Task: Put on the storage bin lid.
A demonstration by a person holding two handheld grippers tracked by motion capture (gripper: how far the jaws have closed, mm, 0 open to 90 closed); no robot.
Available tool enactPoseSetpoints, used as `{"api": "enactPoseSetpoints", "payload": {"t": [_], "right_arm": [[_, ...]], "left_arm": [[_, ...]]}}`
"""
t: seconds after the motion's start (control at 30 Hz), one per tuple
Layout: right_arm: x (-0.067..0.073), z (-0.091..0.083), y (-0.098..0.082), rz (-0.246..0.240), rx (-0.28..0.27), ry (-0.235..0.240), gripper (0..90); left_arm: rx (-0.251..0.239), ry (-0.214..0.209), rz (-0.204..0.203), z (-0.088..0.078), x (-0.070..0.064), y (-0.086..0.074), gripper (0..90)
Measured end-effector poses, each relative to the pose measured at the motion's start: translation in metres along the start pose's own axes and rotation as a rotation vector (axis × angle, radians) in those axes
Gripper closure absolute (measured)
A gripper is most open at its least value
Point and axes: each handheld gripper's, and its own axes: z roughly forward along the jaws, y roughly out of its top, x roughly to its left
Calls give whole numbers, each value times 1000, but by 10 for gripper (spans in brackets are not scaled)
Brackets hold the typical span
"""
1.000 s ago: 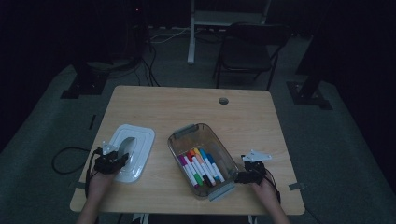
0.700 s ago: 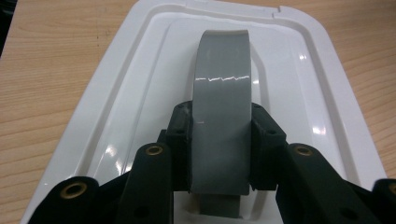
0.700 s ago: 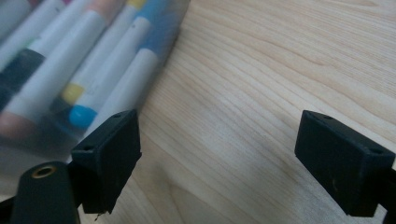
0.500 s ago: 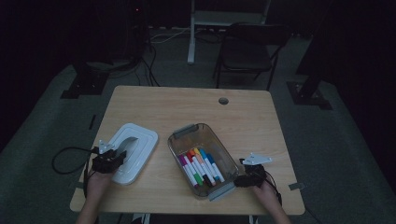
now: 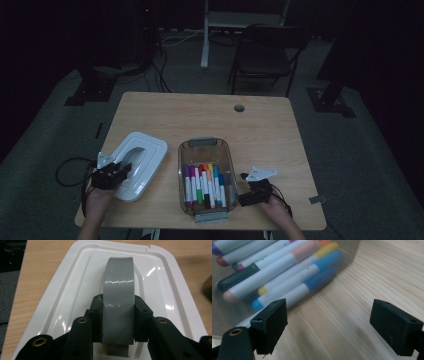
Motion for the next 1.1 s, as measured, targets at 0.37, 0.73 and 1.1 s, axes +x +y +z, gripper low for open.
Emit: {"api": "enactPoseSetpoints", "payload": {"t": [0.37, 0.73, 1.1], "right_arm": [[28, 31, 25, -75, 8, 90, 134], [44, 62, 44, -117, 21, 110, 127], [50, 84, 61, -93, 24, 102, 125]], "left_arm": [[-104, -47, -8, -55, -3, 29, 680], [-142, -125, 76, -85, -29, 53, 681], [-125, -185, 116, -76, -53, 68, 680]]}}
